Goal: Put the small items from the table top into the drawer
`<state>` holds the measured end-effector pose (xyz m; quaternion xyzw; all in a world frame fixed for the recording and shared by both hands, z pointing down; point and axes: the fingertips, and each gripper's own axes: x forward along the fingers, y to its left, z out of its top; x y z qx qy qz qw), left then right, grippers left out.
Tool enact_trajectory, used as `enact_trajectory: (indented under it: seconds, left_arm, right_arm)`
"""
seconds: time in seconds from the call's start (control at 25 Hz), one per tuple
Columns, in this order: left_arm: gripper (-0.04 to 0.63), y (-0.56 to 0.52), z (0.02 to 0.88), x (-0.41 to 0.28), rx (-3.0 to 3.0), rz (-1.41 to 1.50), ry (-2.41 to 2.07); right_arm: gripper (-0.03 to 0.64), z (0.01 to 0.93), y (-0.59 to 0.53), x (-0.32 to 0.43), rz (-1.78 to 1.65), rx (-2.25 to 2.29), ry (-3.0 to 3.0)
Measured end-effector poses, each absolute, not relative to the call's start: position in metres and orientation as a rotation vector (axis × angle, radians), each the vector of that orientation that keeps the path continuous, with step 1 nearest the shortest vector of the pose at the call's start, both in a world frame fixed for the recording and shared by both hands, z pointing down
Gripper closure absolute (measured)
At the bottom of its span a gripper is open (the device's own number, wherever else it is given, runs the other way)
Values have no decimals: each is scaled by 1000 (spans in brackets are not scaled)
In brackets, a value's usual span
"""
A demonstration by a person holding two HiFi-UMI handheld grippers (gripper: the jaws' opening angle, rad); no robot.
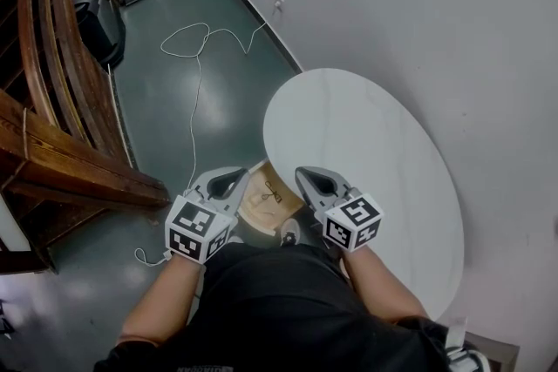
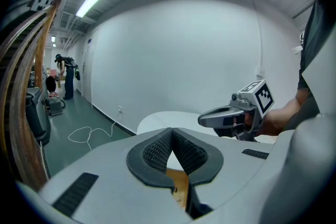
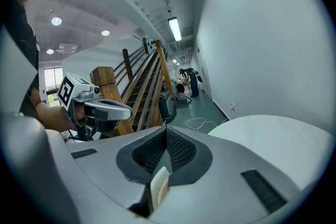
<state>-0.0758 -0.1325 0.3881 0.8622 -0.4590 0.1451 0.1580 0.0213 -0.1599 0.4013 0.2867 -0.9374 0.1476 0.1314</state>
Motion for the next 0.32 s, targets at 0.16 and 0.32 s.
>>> enact_trajectory:
  seconds: [0.16,0.32]
  left_arm:
    - [580,-134,389,-76,2463,419,-1316]
    - [580,-133,388,-76,2463,422,-1319]
  right_arm:
    - [609,403,-161,21,431,828,-2722]
    - [609,402,-160,21,433,825,-2722]
